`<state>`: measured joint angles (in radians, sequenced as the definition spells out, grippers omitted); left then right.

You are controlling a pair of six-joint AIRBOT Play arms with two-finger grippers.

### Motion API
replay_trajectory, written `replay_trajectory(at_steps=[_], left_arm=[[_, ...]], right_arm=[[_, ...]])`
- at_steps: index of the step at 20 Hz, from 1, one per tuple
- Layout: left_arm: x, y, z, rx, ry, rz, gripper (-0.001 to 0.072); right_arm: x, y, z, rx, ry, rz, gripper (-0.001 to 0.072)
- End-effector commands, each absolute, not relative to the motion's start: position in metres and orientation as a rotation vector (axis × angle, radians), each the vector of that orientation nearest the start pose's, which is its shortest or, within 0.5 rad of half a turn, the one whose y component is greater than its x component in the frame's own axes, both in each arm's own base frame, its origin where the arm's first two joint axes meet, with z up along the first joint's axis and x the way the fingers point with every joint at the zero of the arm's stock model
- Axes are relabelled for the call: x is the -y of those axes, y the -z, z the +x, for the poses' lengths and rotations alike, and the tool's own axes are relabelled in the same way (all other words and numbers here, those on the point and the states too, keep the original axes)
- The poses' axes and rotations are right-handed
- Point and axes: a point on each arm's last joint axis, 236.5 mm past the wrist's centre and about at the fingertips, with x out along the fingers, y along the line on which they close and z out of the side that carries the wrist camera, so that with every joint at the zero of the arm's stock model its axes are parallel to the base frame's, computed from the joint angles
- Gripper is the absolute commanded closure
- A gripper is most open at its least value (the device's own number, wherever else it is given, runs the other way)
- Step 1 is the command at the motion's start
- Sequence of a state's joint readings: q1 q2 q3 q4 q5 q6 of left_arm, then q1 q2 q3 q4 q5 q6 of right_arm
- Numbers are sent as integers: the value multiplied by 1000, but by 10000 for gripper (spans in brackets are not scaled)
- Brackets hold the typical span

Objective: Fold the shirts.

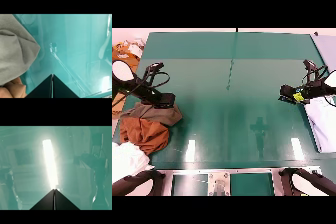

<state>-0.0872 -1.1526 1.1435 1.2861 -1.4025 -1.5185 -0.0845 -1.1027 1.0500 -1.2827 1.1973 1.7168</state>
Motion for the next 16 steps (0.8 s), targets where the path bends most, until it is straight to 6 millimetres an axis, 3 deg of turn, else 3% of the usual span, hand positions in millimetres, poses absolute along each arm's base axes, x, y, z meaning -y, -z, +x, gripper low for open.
replay_trajectory(at_steps=[1,12,14,15,16], left_arm=[[93,-43,312,-1403,307,-134,679],[112,-66,367,-1153,321,-239,679],[109,-66,372,-1134,310,-228,678],[99,-63,378,-1118,279,-189,579],[82,-60,383,-1105,228,-124,98]], right_arm=[[-34,-38,347,-1238,-4,437,698],[-33,-39,348,-1233,-4,437,698],[-30,-44,362,-1169,3,441,698],[-30,-44,363,-1162,4,441,698],[-30,-44,364,-1160,3,442,698]])
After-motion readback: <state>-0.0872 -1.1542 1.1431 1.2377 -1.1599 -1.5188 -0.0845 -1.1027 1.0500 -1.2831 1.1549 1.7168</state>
